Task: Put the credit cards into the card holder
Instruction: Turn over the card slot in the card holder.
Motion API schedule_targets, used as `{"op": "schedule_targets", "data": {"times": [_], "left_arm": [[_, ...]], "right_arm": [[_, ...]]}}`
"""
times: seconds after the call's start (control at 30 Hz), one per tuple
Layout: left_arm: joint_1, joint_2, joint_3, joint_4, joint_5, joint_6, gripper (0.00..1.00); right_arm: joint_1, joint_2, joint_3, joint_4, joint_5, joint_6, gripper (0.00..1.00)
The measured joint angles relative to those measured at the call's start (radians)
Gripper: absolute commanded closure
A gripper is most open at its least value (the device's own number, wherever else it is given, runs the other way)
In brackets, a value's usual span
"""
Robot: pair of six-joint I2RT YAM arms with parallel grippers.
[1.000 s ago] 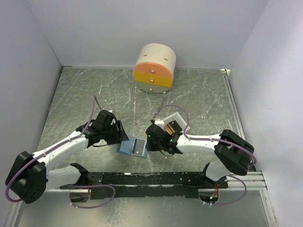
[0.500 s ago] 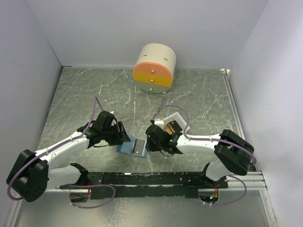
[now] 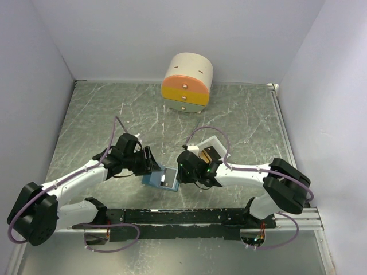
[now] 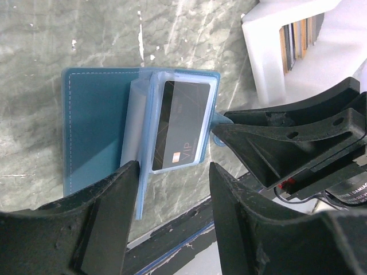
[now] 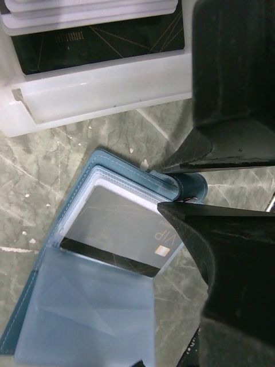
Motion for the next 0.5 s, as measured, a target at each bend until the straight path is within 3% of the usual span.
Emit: {"op": "schedule_targets", "data": {"times": [0.5], "left_arm": [[0.0, -0.055, 0.0, 0.005, 0.023, -0.004, 0.39]], "right_arm": [[0.001, -0.108, 0.013, -0.041, 0.043, -0.039, 0.71]]}}
